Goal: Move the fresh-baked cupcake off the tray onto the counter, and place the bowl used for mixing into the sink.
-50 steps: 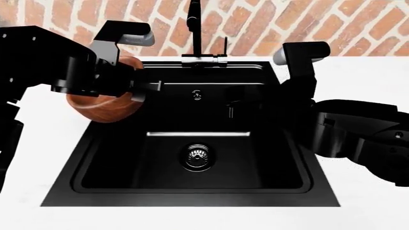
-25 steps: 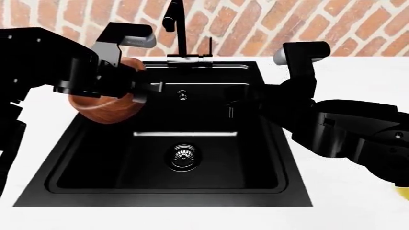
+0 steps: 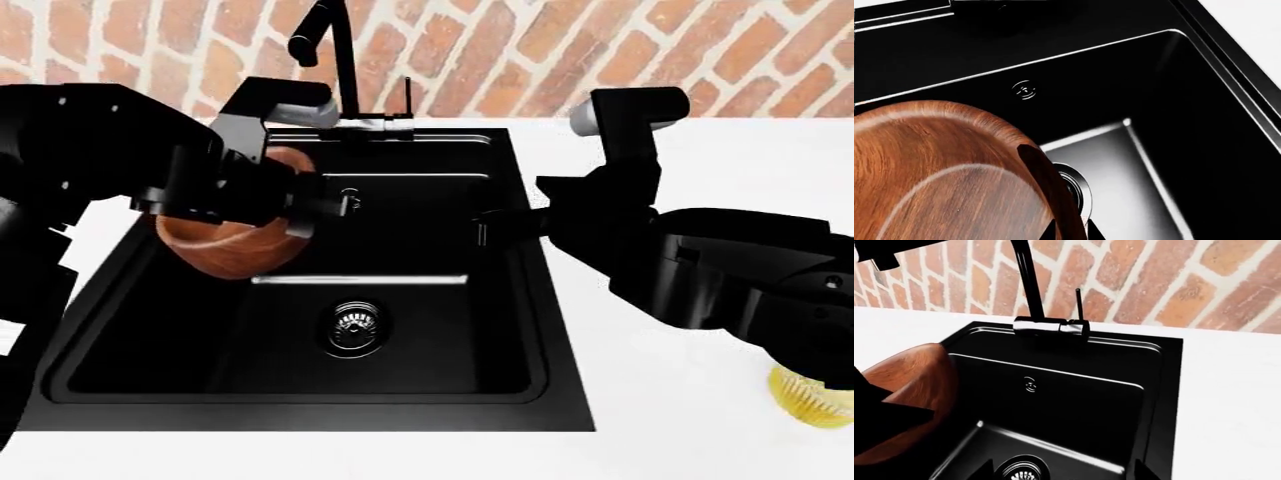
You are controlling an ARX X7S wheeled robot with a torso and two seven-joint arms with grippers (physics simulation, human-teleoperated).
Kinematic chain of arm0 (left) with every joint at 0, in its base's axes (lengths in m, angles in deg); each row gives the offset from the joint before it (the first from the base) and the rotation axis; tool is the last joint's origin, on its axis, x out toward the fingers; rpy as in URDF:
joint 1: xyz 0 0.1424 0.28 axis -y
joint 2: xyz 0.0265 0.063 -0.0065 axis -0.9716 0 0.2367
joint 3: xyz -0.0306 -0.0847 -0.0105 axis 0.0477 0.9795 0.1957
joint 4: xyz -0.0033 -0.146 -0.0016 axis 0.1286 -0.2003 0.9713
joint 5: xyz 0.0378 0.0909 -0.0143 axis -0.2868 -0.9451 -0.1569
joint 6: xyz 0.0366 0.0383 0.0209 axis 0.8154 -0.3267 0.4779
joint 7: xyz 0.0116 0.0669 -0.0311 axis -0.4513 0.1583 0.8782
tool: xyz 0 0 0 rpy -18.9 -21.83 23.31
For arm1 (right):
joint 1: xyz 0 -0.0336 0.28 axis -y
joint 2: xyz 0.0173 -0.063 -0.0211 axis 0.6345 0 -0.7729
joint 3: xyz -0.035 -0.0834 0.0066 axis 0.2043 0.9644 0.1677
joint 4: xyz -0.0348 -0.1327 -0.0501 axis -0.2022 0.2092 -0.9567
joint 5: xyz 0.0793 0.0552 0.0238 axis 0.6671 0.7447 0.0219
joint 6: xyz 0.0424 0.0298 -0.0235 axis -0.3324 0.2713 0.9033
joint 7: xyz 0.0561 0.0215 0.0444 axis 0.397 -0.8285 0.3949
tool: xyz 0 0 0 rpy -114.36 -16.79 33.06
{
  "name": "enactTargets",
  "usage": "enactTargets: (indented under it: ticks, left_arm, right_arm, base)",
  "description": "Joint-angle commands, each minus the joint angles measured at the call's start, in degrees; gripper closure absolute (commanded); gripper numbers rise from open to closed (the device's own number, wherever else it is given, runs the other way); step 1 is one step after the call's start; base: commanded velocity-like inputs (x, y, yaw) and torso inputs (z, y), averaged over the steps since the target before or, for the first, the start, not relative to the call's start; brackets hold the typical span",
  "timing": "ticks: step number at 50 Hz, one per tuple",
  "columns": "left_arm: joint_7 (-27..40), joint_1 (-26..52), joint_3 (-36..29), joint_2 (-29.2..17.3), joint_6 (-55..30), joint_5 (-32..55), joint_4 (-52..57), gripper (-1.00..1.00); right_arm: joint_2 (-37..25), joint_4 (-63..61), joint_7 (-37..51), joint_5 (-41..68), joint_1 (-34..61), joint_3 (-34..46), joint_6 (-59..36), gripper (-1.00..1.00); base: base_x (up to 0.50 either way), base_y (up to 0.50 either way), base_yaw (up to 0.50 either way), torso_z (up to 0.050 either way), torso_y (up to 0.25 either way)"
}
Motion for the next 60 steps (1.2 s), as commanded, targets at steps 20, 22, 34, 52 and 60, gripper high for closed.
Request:
enactTargets:
  ticks: [20,22,34,52,60]
  left_arm:
    - [-18.1,-1.2,-11.0,8.1,4.7,-9.6,-17.0,1.00]
    - [-19.4,-1.2,-11.7,8.9,5.3,-10.3,-18.2,1.00]
    - [-20.7,-0.8,-12.5,10.0,5.8,-11.1,-19.6,1.00]
    - [-22.7,-0.6,-13.7,11.0,6.5,-12.4,-22.1,1.00]
    - [-36.3,-0.1,-20.7,19.8,10.8,-20.7,-37.5,1.00]
  right_arm:
    - [0.0,0.0,0.1,-0.5,-0.2,-0.3,-0.2,-1.00]
    - [0.0,0.0,0.0,-0.4,-0.2,-0.4,-0.1,-1.00]
    - [0.1,0.1,0.1,-0.1,-0.2,-0.5,-0.5,-1.00]
    - [0.0,-0.1,0.2,-0.8,-0.5,-0.8,0.0,-1.00]
    - [0.0,-0.1,0.2,-0.7,-0.6,-0.9,-0.1,-1.00]
  base:
    - [0.00,-0.05,0.00,0.000,0.001]
    - [0.00,0.00,0.00,0.000,0.000]
    - [0.06,0.00,0.00,0.000,0.001]
    - [0.09,0.00,0.00,0.000,0.001]
    - [0.00,0.00,0.00,0.000,0.000]
